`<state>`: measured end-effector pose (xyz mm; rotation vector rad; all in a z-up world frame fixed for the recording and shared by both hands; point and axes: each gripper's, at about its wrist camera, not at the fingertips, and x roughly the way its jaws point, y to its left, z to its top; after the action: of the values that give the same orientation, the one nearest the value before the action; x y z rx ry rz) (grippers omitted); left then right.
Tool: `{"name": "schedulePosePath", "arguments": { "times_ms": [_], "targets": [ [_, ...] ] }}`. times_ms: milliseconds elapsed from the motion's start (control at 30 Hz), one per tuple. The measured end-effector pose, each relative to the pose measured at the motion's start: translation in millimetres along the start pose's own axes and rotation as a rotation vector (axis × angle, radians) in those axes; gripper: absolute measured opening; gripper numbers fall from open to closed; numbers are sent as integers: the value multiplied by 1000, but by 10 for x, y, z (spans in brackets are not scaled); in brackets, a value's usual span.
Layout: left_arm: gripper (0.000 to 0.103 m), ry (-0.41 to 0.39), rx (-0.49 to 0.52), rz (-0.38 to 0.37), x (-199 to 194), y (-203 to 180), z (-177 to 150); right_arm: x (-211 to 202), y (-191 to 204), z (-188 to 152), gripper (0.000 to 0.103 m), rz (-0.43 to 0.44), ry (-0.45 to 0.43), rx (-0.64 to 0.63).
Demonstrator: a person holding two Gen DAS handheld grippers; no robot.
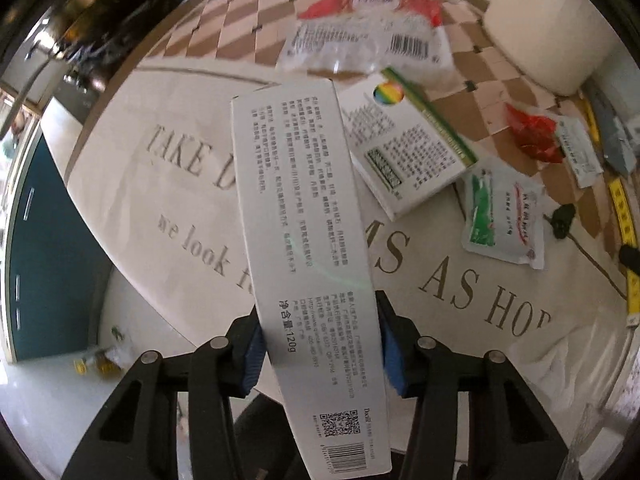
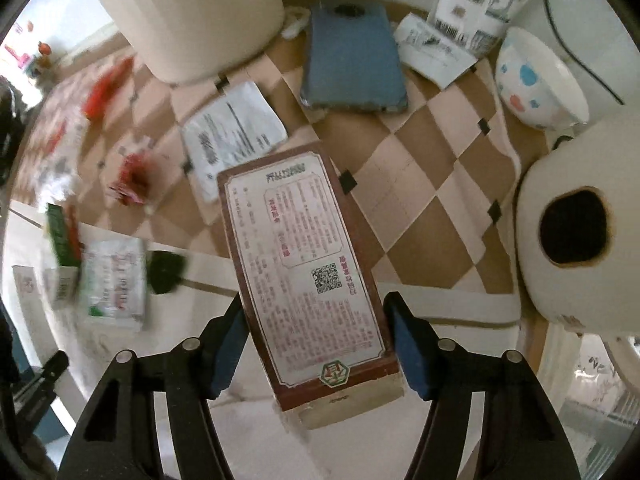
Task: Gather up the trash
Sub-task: 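Carry both boxes to the floor bin and open both tools over it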
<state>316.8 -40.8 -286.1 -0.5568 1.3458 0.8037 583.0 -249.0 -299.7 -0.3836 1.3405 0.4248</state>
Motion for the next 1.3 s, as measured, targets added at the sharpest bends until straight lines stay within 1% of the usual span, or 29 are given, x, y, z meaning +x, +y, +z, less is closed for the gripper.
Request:
{"name": "schedulePosePath", "arguments": {
  "times_ms": [33, 67, 133, 200, 233, 300, 333, 367, 400, 500, 533, 567, 600, 633, 700, 733, 800, 833, 867, 900, 933, 967, 1000, 1033, 1133, 1167, 1200, 1233, 1300],
  "targets": [
    [45, -21, 15, 1, -33, -2, 89, -91, 37, -5, 67, 6, -16, 6],
    [45, -59, 40, 6, -163, 20, 66, -162, 80, 8, 67, 10, -25, 12],
    [45, -111, 63, 2, -204, 69, 53, -335, 170, -30, 66, 37, -39, 24],
    [45, -170, 79, -15, -405, 199, 25, -528, 312, -83, 65, 62, -60, 28],
    [45, -189, 83, -21, -390, 235, 19, -628, 394, -127, 65, 68, -75, 25],
    [45, -235, 88, -39, -535, 441, 19, -763, 568, -262, 64, 76, -105, 19],
    [45, -250, 86, -50, -573, 573, 51, -792, 639, -305, 58, 78, -117, 19],
    [45, -260, 79, -65, -558, 754, 104, -846, 726, -342, 27, 84, -128, 17],
    [45, -265, 72, -73, -499, 937, 166, -897, 860, -405, 28, 76, -128, 12],
    [45, -263, 54, -80, -425, 1317, 119, -858, 1215, -527, 28, 75, -124, 9],
    [45, -260, 48, -82, -396, 1394, 116, -809, 1319, -567, 25, 72, -123, 14],
    [45, -257, 41, -83, -357, 1476, 105, -748, 1356, -604, 15, 78, -116, 23],
    [45, -259, 36, -86, -309, 1533, 107, -688, 1393, -642, 10, 93, -101, 45],
    [45, -263, 28, -85, -288, 1627, 76, -649, 1410, -694, 7, 145, -90, 96],
    [45, -264, 12, -90, -245, 1765, 22, -629, 1422, -763, 7, 180, -84, 137],
    [45, -265, 5, -95, -220, 1839, -17, -685, 1448, -831, 7, 190, -101, 161],
    [45, -267, 1, -93, -170, 1935, -105, -759, 1512, -929, 10, 166, -126, 157],
    [45, -267, 1, -89, -141, 1974, -151, -755, 1558, -975, 24, 158, -108, 139],
    [45, -260, -1, -82, -78, 2025, -203, -721, 1624, -1065, 57, 150, -72, 121],
    [45, -253, -3, -79, -33, 2045, -223, -658, 1697, -1167, 73, 109, -40, 97],
    [45, -231, -13, -74, 50, 2095, -263, -573, 1758, -1267, 83, 57, -22, 87],
    [45, -212, -26, -74, 119, 2143, -292, -483, 1794, -1336, 83, 62, -7, 97],
    [45, -200, -35, -71, 163, 2174, -313, -362, 1813, -1390, 84, 93, 23, 132],
    [45, -188, -48, -67, 219, 2217, -332, -232, 1834, -1412, 84, 92, 55, 168],
    [45, -169, -76, -51, 325, 2342, -368, 80, 1925, -1412, 82, 48, 96, 212],
    [45, -168, -84, -48, 339, 2380, -382, 139, 1963, -1421, 63, 22, 99, 209],
    [45, -165, -93, -46, 353, 2438, -401, 164, 1988, -1435, 62, -9, 89, 205],
    [45, -159, -99, -49, 367, 2501, -424, 131, 2032, -1462, 61, -33, 49, 197],
    [45, -151, -116, -57, 377, 2656, -486, 57, 2142, -1513, 61, -26, 24, 164]
  ]
}}
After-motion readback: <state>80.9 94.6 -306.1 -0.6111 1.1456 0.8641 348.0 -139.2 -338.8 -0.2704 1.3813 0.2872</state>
